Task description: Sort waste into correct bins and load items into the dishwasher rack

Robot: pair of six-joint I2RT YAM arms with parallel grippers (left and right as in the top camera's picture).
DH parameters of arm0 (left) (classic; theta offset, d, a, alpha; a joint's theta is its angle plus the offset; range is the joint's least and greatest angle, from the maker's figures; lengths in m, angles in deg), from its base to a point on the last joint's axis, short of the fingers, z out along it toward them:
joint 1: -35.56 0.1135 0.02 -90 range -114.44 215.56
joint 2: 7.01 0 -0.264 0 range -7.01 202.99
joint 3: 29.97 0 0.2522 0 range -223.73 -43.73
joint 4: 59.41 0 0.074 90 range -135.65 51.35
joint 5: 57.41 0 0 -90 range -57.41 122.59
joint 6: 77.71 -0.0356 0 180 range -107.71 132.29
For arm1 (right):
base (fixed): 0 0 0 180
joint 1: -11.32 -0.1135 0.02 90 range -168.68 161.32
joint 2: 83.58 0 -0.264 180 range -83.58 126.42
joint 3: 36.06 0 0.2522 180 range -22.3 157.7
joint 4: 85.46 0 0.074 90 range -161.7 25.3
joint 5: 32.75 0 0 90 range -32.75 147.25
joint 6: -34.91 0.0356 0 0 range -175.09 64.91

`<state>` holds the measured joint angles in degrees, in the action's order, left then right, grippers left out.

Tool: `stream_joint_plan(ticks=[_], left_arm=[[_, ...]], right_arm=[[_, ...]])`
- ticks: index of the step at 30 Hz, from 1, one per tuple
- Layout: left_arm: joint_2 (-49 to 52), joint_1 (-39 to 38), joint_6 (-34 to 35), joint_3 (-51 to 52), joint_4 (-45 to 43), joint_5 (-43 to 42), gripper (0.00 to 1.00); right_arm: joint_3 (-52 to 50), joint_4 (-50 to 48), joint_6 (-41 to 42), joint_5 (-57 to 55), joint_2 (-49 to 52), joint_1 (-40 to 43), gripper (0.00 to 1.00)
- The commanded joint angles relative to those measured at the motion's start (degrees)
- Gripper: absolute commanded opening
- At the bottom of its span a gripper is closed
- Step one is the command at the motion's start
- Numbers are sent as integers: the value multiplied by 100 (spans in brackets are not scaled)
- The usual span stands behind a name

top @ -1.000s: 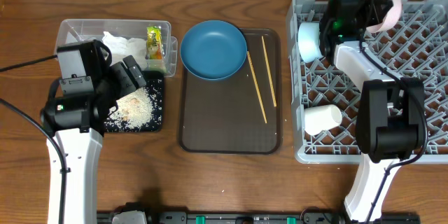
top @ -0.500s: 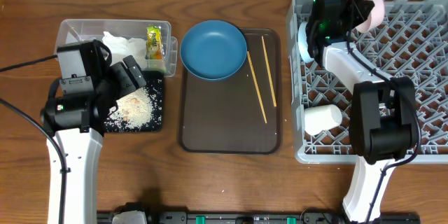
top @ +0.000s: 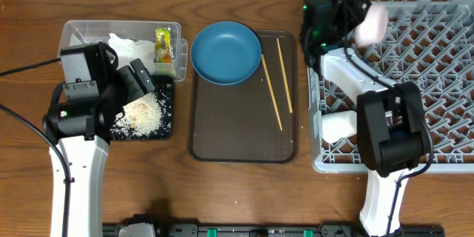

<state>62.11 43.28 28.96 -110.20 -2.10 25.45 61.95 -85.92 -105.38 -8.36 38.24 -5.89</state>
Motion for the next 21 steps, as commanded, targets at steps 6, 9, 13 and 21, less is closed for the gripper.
stream_joint_plan(ticks=[6,9,13,21], left_arm=[[2,24,-46,-103,15,31,96],[2,24,-46,-103,15,31,96],[2,24,-46,-103,15,31,96],[2,24,-46,-103,15,31,96]], right_arm=[[11,-192,-11,-179,-13,-85,89],[11,-535,13,-177,-131,-94,97],[11,-660,289,107,-365,-146,98],[11,828,2151,1996,-791,-420,97]])
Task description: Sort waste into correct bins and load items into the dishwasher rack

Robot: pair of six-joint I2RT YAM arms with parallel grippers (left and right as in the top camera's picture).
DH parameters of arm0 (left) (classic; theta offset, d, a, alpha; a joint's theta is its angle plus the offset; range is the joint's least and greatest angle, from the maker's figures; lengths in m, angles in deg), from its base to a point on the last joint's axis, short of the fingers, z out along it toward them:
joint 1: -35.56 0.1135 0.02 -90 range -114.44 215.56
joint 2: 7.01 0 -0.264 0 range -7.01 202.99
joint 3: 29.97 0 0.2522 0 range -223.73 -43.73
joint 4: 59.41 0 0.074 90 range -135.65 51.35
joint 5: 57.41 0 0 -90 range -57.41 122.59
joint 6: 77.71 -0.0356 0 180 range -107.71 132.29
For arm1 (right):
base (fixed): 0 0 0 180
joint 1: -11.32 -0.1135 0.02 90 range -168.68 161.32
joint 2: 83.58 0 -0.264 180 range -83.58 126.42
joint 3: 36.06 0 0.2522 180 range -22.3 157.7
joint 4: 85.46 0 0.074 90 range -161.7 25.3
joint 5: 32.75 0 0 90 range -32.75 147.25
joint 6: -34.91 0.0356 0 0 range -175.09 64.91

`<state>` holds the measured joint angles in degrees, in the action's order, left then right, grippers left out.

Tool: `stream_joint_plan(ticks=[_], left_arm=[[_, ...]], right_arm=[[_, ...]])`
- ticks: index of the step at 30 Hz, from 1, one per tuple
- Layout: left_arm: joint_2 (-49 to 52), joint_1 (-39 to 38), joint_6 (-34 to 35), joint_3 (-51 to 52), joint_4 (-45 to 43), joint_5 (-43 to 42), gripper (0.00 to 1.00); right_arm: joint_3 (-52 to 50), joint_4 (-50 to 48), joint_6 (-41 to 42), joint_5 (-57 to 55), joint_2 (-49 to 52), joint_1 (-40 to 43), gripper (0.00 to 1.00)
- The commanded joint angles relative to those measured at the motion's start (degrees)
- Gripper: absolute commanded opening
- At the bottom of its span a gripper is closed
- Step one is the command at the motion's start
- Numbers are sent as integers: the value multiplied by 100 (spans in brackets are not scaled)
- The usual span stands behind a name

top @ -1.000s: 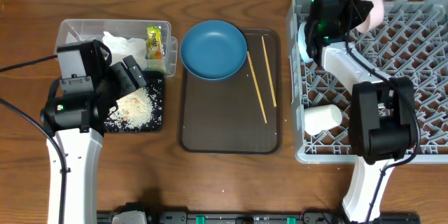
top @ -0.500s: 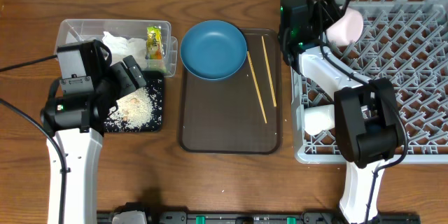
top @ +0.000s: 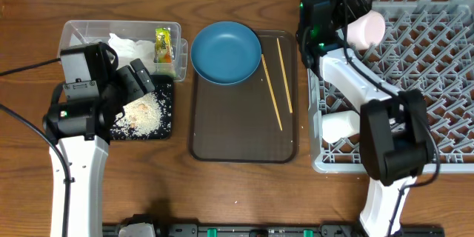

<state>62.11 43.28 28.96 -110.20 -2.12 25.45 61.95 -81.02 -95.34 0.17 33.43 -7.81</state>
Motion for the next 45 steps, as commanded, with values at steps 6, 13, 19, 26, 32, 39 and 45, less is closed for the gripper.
stream_joint_plan(ticks=[6,13,19,26,32,39,45], left_arm=[[2,24,-46,-103,17,31,96],[2,24,-46,-103,17,31,96],[2,24,-46,-103,17,31,96],[2,24,-46,-103,17,31,96],[2,24,-46,-103,17,31,96],[2,24,-46,-103,15,31,96],[2,24,-46,-103,15,31,96]], right_arm=[[11,1738,3386,4232,-892,-575,77],[11,2664,6212,5602,-852,-927,65],[9,3001,7320,5353,-144,-1117,59],[9,3239,7667,5455,243,-1143,50],[9,3571,7646,5493,372,-1165,25],[9,3755,7307,5989,420,-1169,2],[9,3886,7036,6216,382,-1150,1]])
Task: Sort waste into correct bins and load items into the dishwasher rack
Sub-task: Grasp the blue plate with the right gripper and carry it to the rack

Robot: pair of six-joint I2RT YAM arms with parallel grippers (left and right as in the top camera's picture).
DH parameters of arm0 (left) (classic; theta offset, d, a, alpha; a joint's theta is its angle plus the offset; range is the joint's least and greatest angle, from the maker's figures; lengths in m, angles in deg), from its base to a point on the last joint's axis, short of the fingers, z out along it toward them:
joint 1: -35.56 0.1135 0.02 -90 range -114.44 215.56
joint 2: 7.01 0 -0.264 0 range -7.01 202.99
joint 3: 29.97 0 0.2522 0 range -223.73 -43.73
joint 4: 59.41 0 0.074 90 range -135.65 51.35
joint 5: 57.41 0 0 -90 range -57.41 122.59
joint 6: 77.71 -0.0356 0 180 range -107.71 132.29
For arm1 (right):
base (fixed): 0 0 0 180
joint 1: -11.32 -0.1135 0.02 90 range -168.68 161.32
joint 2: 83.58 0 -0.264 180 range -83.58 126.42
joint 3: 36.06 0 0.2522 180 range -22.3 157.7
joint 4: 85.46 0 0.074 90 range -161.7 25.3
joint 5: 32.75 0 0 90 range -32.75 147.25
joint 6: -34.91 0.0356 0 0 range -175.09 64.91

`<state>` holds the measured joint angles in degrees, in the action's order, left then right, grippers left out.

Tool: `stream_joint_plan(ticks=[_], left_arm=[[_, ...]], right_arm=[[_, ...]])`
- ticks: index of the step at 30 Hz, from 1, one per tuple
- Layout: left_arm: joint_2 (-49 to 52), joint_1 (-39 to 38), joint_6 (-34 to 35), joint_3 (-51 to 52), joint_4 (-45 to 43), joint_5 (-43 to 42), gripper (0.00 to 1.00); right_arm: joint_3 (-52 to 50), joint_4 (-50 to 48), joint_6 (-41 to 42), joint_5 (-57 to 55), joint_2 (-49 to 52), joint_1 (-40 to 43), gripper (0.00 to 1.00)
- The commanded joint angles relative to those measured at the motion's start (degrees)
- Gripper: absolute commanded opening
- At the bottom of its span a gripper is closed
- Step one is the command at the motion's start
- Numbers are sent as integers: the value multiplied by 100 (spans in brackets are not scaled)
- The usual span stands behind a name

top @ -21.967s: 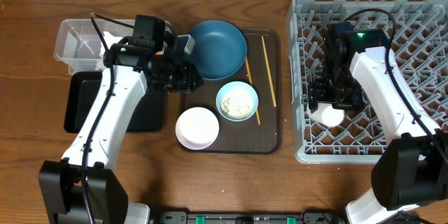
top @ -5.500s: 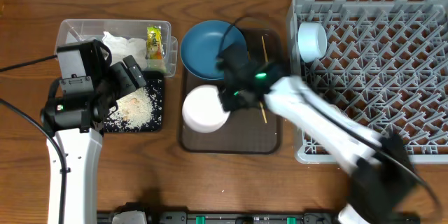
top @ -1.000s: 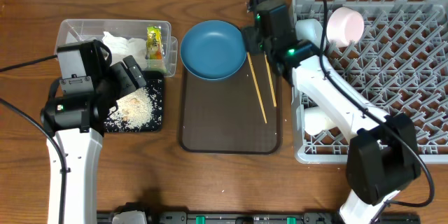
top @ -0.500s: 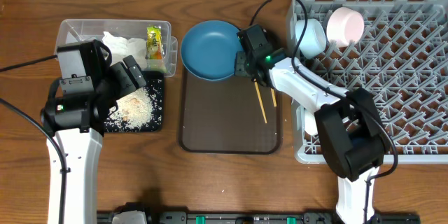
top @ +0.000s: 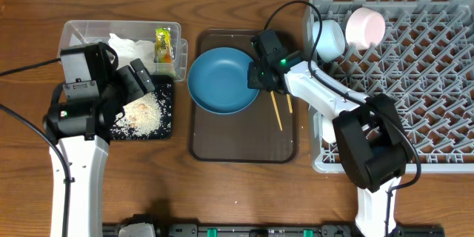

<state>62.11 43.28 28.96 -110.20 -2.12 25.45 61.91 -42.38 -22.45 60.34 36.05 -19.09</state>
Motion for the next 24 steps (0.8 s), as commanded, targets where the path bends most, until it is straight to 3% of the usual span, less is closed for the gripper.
stream_joint_plan(ticks=[1,9,12,20,24], left_arm=[[2,24,-46,-103,15,31,96],[2,24,-46,-103,17,31,96],[2,24,-46,-103,17,31,96],[2,24,-46,-103,17,31,96],[2,24,-46,-103,15,31,96]], right_arm=[[17,0,-328,280,79,4,1],[24,57,-1036,348,-1084,334,1],[24,229,-1108,-323,-1764,560,1],[24,935,-1113,-4500,-3279,1163,1],[24,1073,-1947,-6577,-3491,1397,1]])
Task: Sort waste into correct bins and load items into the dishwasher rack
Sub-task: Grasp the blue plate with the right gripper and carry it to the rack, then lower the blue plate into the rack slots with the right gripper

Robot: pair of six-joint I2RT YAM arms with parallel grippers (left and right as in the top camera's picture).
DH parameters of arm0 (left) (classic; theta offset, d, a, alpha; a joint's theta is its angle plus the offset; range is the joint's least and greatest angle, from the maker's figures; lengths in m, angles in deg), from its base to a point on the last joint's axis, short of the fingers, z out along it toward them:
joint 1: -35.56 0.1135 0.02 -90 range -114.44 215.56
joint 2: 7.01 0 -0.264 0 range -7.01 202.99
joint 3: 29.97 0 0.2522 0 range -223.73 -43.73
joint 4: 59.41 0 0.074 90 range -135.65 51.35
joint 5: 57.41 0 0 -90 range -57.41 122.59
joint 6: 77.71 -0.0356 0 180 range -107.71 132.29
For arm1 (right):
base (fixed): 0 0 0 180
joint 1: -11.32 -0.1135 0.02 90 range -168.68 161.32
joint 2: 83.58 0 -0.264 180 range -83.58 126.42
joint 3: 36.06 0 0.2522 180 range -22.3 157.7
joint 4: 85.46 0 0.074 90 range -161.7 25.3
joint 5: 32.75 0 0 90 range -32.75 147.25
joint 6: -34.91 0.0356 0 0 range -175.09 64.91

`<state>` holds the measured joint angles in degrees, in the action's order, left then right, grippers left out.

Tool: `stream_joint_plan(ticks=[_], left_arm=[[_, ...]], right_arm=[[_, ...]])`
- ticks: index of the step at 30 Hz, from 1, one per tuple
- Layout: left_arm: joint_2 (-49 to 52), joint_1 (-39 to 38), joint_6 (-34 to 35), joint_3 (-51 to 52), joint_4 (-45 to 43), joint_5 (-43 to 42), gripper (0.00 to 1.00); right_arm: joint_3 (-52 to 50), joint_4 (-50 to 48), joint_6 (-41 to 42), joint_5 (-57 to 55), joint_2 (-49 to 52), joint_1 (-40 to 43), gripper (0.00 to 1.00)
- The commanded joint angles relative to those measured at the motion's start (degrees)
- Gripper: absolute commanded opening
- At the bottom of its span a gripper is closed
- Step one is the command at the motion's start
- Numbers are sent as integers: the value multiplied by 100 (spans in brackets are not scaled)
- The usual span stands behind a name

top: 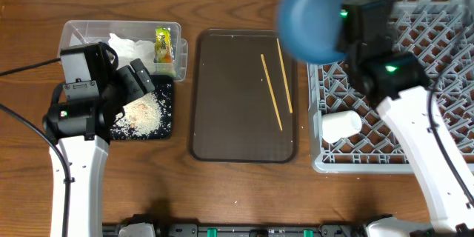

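Note:
The blue plate (315, 15) is lifted off the table and hangs over the left edge of the grey dishwasher rack (415, 118). My right gripper (346, 28) is shut on its rim, with the fingertips hidden by the plate. Two chopsticks (271, 91) lie on the brown tray (229, 111). A white cup (341, 124) lies in the rack's front left. My left gripper (135, 78) hovers open over the black tray of rice (144, 115).
A clear bin (122, 33) at the back left holds crumpled tissue (127, 44) and a yellow packet (163, 44). The rack's back left corner is covered by the plate and the right arm.
The right gripper was at the plate's right rim on the brown tray. Now it holds the plate raised and further right, over the rack's left edge. The left arm has not moved.
The right gripper held a pink cup over the rack's back left, still there at the second moment. Then the pink cup stood in the rack beside a white bowl and the gripper was at the blue plate. Now the plate is lifted off the tray.

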<state>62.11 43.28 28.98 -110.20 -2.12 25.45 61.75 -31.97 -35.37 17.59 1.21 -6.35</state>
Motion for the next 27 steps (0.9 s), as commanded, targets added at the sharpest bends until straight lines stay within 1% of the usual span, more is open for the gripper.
stream_joint_plan(ticks=[1,2,4,6,7,8,11,16,18,21,22,23,24,26,27], left_arm=[[2,24,-48,-103,17,31,96],[2,24,-48,-103,15,31,96],[2,24,-48,-103,17,31,96],[2,24,-48,-103,17,31,96],[2,24,-48,-103,17,31,96],[2,24,-48,-103,17,31,96],[2,24,-48,-103,17,31,96],[2,24,-48,-103,15,31,96],[2,24,-48,-103,17,31,96],[2,24,-48,-103,15,31,96],[2,24,-48,-103,17,31,96],[2,24,-48,-103,15,31,96],[2,24,-48,-103,17,31,96],[2,24,-48,-103,15,31,96],[2,24,-48,-103,17,31,96]], right_arm=[[39,33,-907,-2717,-4,175,1],[37,31,-1104,-3248,9,236,1],[37,37,-1248,-4238,57,396,1],[37,37,-1620,-4721,94,605,1],[37,33,-1884,-4728,103,723,1],[37,33,-2098,-4688,105,837,1],[37,39,-2341,-4647,109,1104,1],[37,33,-2983,-4291,114,1458,1],[37,31,-3224,-4026,116,1617,1],[37,-26,-3545,-3257,127,1853,1],[37,-85,-3740,-2990,138,1928,1],[37,-225,-4111,-2702,164,2024,1],[37,-313,-4317,-2601,184,2065,1],[37,-636,-5112,-2411,245,2175,1],[37,-813,-5744,-2315,275,2221,1]])
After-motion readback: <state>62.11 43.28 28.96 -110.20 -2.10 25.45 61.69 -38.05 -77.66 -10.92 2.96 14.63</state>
